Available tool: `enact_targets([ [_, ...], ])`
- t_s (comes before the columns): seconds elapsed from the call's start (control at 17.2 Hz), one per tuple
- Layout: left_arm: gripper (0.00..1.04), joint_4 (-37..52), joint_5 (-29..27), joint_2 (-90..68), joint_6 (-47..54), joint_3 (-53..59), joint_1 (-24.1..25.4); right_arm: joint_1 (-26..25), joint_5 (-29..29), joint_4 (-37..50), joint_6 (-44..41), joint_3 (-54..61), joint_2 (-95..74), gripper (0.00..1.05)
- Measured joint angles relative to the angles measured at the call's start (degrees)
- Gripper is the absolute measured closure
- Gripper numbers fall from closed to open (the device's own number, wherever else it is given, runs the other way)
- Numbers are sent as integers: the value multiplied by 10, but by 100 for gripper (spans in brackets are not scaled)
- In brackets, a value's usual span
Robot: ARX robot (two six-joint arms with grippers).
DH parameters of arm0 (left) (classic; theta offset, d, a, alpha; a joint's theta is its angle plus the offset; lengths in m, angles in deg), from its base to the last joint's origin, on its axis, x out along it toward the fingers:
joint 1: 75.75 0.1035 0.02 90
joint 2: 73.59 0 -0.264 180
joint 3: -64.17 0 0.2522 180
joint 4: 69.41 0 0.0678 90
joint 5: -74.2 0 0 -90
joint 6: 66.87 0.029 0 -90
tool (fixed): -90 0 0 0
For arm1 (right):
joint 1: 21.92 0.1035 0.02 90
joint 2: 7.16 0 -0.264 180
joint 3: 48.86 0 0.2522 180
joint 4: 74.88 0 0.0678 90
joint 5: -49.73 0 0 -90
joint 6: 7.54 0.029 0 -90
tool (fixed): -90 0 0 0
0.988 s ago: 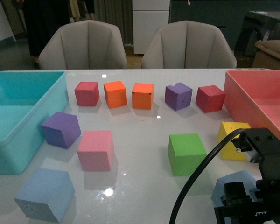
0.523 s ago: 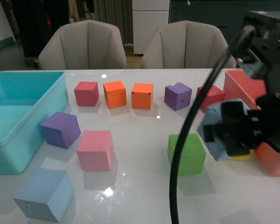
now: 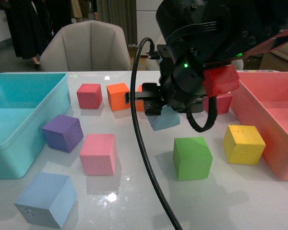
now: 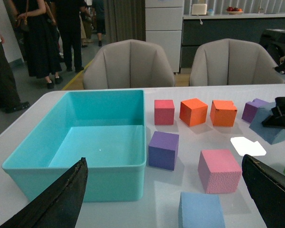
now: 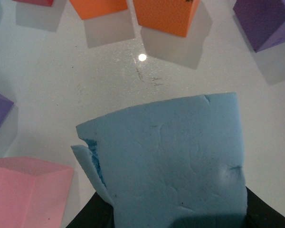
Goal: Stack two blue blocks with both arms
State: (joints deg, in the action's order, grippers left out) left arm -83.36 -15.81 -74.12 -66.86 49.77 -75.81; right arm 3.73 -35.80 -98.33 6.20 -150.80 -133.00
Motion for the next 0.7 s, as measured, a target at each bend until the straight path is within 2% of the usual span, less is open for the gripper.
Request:
enact_targets([
  [0.17,7,0,0,0,0,0,0,15,-2,-47,34,-77,-61,63],
  [0.46,7,0,0,0,0,0,0,21,-1,-66,66,-106,-88,63],
  [0.7,7,0,0,0,0,0,0,25,19,-90,107,-179,-140,64],
])
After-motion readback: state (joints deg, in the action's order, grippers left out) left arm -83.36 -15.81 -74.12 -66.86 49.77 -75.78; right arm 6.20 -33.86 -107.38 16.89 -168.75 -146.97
